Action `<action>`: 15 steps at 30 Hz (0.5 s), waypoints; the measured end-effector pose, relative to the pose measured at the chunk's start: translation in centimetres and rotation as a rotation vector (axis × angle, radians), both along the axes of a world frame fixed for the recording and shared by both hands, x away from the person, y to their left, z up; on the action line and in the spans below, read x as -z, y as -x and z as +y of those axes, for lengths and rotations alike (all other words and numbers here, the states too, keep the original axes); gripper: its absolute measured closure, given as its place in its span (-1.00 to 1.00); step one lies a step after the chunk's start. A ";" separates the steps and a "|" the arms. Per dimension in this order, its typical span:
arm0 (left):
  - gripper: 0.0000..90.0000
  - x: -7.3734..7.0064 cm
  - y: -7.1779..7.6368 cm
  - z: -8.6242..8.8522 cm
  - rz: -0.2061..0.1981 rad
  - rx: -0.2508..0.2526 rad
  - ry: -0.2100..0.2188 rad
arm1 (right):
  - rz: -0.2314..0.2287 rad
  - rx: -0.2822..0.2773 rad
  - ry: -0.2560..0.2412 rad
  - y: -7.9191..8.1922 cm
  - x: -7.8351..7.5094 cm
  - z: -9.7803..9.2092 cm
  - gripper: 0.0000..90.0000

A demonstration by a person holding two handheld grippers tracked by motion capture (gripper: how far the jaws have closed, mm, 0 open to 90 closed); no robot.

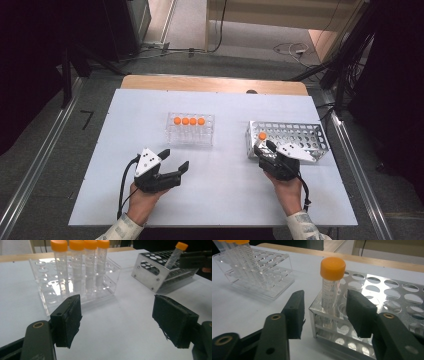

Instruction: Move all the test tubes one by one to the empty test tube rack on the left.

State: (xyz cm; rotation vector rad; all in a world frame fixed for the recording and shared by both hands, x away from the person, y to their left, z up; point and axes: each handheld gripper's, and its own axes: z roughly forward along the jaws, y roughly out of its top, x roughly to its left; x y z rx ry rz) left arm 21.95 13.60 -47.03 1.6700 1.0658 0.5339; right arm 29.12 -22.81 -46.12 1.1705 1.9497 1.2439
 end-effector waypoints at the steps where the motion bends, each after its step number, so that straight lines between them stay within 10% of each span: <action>1: -0.49 0.1 0.2 0.0 -0.001 0.001 -0.002 | 0.000 0.003 0.000 -0.2 0.0 0.1 0.15; 15: -0.48 0.2 0.3 0.1 -0.007 0.004 0.005 | 0.002 0.017 0.003 -1.7 0.5 0.6 0.58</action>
